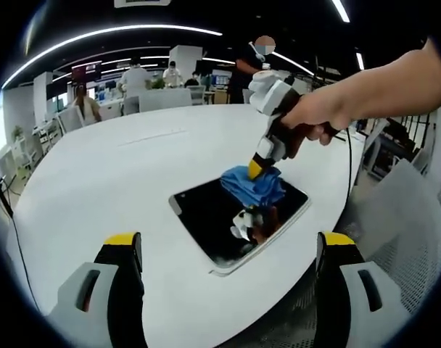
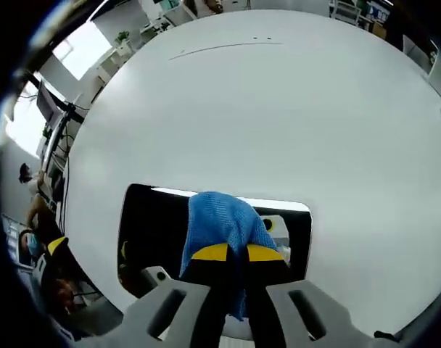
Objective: Wipe the mirror surface with the cleaning cloth until all visible marks leave the cleaned area.
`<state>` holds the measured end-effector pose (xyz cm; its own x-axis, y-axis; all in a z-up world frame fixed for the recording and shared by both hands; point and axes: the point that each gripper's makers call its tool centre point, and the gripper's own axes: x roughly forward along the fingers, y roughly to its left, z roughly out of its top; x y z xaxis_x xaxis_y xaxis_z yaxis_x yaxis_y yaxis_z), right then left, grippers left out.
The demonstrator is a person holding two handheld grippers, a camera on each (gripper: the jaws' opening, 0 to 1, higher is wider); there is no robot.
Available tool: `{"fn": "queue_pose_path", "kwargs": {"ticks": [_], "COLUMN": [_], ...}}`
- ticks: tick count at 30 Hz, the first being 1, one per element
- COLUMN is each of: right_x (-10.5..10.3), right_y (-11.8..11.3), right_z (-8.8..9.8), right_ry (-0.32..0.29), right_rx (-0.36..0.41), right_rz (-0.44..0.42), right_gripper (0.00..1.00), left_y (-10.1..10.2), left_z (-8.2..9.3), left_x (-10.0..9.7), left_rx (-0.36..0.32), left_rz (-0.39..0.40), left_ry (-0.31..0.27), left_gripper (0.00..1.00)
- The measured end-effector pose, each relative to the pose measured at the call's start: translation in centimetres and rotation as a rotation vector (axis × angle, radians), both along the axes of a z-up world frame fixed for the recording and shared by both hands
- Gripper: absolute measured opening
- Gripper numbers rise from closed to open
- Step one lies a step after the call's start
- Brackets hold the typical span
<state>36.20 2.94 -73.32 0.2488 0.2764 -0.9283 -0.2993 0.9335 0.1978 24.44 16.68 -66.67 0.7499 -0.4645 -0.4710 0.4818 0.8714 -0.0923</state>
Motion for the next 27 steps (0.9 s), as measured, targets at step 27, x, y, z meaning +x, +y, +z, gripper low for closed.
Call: {"fn": "queue_pose_path", "kwargs": {"ticks": [27], "right_x": [-4.7], "right_y": [-0.9], "right_z": [-0.9], "right_ry": [0.006], "right_rx": [0.053], "right_rz": [-0.034], "right_gripper": [0.01], "left_y": [-0.3], "left_z": [-0.1], "left_x": [-0.4], "left_rx": [0.005], "left_rz": [-0.015], "left_ry": [0.004], "left_gripper": [0.99]}}
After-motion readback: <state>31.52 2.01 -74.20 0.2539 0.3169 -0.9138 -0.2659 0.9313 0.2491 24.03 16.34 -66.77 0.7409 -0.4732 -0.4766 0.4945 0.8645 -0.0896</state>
